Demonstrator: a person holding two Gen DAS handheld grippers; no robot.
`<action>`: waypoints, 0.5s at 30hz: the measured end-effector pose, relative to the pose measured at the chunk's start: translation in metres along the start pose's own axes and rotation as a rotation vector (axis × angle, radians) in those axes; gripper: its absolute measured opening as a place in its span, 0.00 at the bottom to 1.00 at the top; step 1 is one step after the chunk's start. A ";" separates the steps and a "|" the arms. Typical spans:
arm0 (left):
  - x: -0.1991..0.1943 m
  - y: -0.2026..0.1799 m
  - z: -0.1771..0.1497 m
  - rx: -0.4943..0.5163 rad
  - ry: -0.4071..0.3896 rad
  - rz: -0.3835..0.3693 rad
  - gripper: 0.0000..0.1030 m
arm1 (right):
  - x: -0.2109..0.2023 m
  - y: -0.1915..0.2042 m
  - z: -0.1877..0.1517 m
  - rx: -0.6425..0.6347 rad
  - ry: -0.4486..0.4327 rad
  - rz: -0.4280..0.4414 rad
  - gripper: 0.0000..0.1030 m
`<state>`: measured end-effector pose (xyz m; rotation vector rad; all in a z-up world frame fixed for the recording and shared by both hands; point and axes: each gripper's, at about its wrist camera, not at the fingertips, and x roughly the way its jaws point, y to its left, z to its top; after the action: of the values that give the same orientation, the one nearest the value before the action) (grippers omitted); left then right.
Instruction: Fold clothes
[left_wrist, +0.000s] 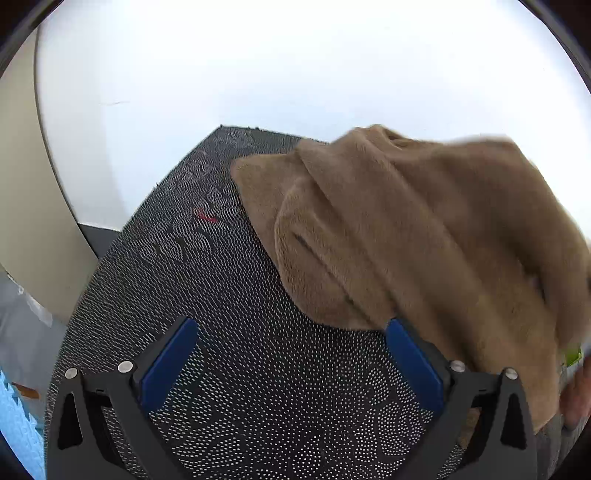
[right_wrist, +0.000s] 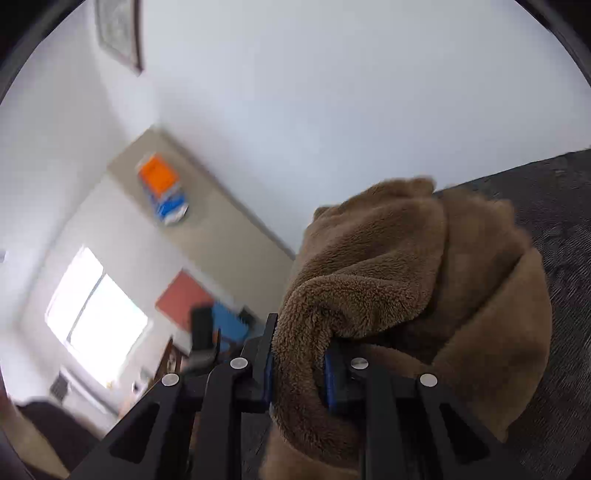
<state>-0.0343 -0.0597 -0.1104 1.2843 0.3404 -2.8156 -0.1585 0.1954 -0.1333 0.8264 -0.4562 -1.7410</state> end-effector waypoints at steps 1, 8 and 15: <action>-0.005 0.002 0.002 -0.001 -0.010 -0.004 1.00 | 0.003 0.013 -0.013 -0.023 0.039 0.007 0.21; -0.052 0.018 0.030 -0.006 -0.153 -0.093 1.00 | 0.011 0.064 -0.092 -0.126 0.205 -0.019 0.21; -0.080 -0.011 0.059 0.414 -0.372 -0.043 1.00 | 0.001 0.046 -0.105 -0.092 0.191 -0.077 0.21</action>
<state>-0.0270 -0.0662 -0.0107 0.7595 -0.2418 -3.1832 -0.0519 0.1899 -0.1743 0.9442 -0.2179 -1.7203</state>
